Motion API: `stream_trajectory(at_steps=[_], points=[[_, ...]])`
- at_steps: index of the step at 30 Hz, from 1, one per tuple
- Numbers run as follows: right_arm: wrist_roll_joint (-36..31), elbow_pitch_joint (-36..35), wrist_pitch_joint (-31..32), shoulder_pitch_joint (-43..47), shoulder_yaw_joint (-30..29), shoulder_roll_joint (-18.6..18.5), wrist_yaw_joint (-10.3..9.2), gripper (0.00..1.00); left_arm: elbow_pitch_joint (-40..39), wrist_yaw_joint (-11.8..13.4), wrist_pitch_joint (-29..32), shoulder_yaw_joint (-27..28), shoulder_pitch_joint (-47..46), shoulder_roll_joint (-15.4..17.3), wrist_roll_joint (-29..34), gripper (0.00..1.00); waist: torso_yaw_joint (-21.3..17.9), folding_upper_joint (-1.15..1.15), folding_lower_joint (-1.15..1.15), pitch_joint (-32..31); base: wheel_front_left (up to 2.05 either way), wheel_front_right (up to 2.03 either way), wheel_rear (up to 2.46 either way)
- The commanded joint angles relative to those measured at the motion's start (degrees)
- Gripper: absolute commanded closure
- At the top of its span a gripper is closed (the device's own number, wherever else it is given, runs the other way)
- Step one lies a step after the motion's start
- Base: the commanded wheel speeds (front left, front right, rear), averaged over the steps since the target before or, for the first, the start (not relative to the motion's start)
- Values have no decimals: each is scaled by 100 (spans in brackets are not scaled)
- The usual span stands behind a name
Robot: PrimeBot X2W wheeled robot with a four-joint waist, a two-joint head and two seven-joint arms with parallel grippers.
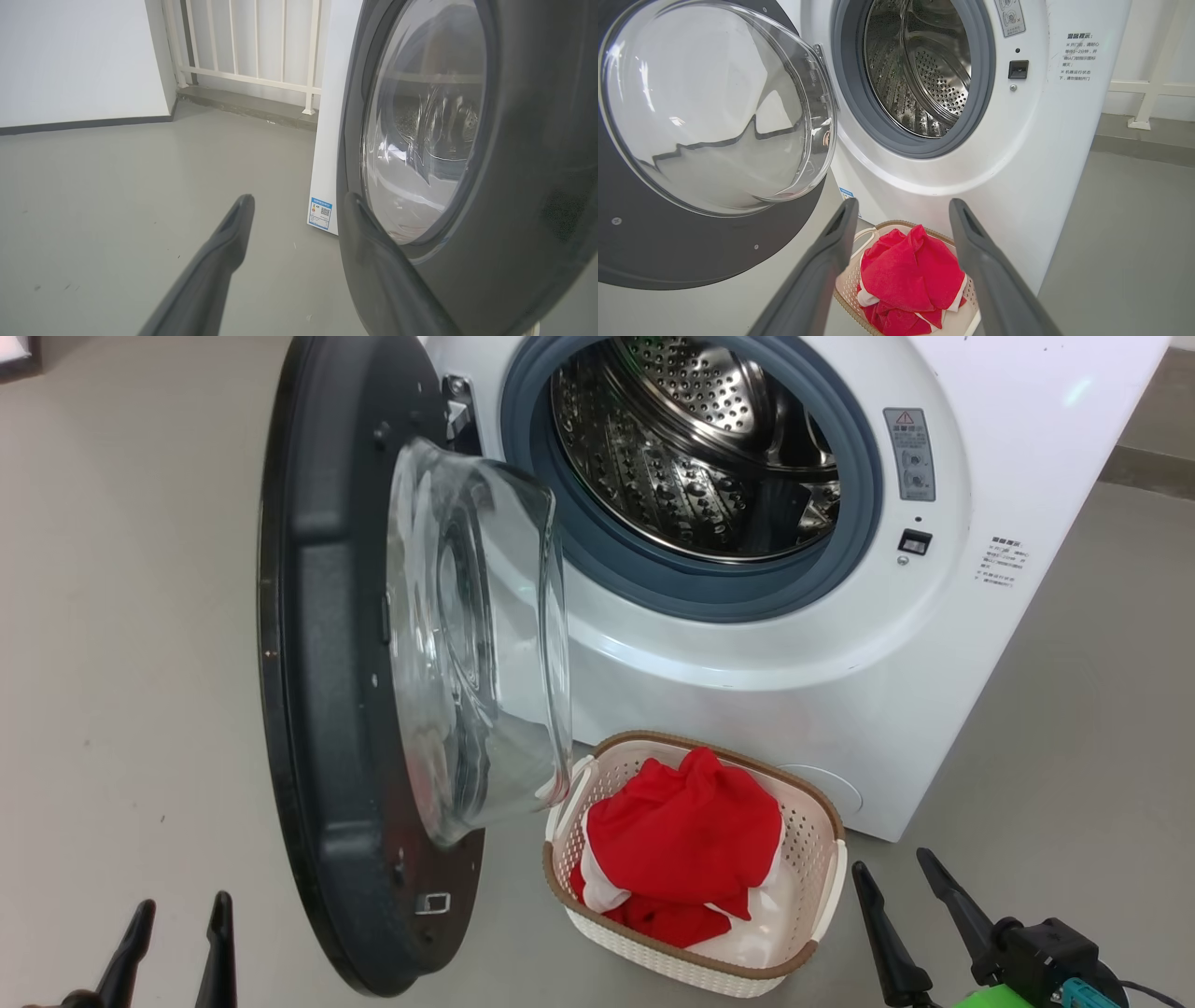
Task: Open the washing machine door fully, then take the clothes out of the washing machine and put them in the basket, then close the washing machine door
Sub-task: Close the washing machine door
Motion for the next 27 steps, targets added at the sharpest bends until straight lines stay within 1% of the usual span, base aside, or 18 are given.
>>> stream_trajectory(at_steps=[1, 17, 18, 19, 21, 22, 27], points=[[-48, -111, -37, -113, 105, -19, 28, 0, -123, -31, -70, 222, -87, 83, 33, 0, -8, 0, 0, 3, 0, 0, 0], [-41, -103, -37, -119, 102, -6, 28, 0, -202, -31, -70, 224, -83, 106, -51, 0, 9, 0, 0, -43, 0, 0, 0], [-38, -99, -37, -122, 107, -5, 28, 0, -190, -31, -70, 208, -104, 128, -75, 25, 13, 0, 0, -45, 0, 0, 0], [-34, -95, -37, -126, 113, -5, 28, 0, -174, -31, -70, 200, -133, 151, -115, 61, 17, 0, 0, -48, 0, 0, 0], [-29, -85, -37, -139, 129, -4, 28, 0, -120, -31, -70, 180, -213, 229, -215, 89, 24, 0, 0, -51, 0, 0, 0], [-26, -80, -37, -146, 138, -4, 28, 0, -91, -31, -70, 156, -265, 280, -280, 100, 28, 0, 0, -54, 0, 0, 0], [13, -56, -37, -190, 206, -3, 28, 0, -3, -31, -70, 60, -622, 657, -807, 100, 18, 0, 0, -66, 0, 0, 0]])
